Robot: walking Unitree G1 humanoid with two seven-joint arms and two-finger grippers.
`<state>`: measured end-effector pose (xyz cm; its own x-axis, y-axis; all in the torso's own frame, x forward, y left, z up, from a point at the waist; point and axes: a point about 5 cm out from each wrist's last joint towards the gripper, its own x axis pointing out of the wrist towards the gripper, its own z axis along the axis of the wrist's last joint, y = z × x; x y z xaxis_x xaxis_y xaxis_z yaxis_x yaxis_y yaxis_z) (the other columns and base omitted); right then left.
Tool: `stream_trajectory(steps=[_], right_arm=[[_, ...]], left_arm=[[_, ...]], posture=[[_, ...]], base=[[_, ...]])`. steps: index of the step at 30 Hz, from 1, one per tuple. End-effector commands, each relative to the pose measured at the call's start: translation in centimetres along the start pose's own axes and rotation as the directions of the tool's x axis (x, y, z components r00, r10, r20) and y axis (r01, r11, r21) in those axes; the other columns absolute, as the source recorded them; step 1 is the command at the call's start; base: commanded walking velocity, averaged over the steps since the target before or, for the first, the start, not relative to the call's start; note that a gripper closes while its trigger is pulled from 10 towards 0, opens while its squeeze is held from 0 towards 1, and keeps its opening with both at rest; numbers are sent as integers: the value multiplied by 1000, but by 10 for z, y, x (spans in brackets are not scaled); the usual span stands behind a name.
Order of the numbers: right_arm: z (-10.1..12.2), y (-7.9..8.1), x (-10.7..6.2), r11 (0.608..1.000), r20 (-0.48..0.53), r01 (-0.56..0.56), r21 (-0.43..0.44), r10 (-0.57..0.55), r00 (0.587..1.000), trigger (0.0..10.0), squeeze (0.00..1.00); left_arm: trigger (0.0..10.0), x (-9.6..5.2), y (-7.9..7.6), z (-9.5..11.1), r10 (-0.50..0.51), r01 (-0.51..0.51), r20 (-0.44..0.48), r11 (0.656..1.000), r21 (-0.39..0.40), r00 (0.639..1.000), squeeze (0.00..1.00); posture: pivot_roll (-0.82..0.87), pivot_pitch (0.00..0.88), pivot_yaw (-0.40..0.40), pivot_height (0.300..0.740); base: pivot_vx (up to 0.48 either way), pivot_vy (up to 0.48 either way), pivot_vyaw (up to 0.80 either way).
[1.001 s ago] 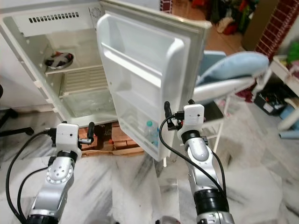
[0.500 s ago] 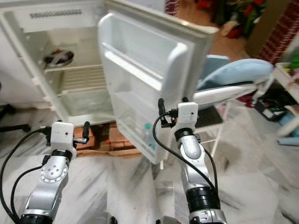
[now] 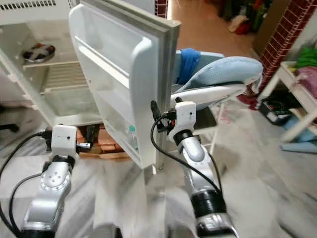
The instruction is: Restocking fridge
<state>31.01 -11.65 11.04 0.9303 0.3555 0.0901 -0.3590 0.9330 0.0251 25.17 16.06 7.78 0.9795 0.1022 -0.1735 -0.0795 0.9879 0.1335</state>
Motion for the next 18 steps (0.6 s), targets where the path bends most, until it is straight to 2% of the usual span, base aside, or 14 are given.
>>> stream_trajectory(steps=[1,3,4,9,14,15,18], right_arm=[[5,1,3,1000,24,-7,13,7,1000,10000,0],[9,-2,5,1000,39,14,22,-15,999,10000,0],[10,-3,6,1000,43,17,24,-18,999,10000,0],[18,-4,15,1000,78,26,10,-27,997,10000,0],[46,-6,39,998,162,68,-7,-66,985,10000,0],[52,-6,42,997,176,71,-6,-69,982,10000,0],[58,-7,45,997,193,71,-6,-69,979,10000,0]], left_arm=[[10000,-3,6,-8,29,-33,-66,998,-47,997,0],[10000,-5,4,-10,19,-32,-102,992,-126,995,0],[10000,-5,3,-10,8,-23,-113,990,-137,994,0],[10000,-5,-1,-10,-36,23,-127,995,-102,991,0],[10000,-4,-5,-9,-66,58,-128,996,-68,990,0],[10000,-4,-5,-8,-70,62,-129,996,-63,989,0],[10000,-4,-6,-8,-74,67,-130,996,-56,989,0]], posture=[[128,91,4,740],[132,89,3,740],[132,89,3,740],[140,84,8,740],[151,71,6,740],[153,71,5,740],[154,70,4,740]], base=[[0,0,800],[0,0,800],[0,0,800],[0,0,800],[0,0,800],[0,0,-788],[0,0,0]])
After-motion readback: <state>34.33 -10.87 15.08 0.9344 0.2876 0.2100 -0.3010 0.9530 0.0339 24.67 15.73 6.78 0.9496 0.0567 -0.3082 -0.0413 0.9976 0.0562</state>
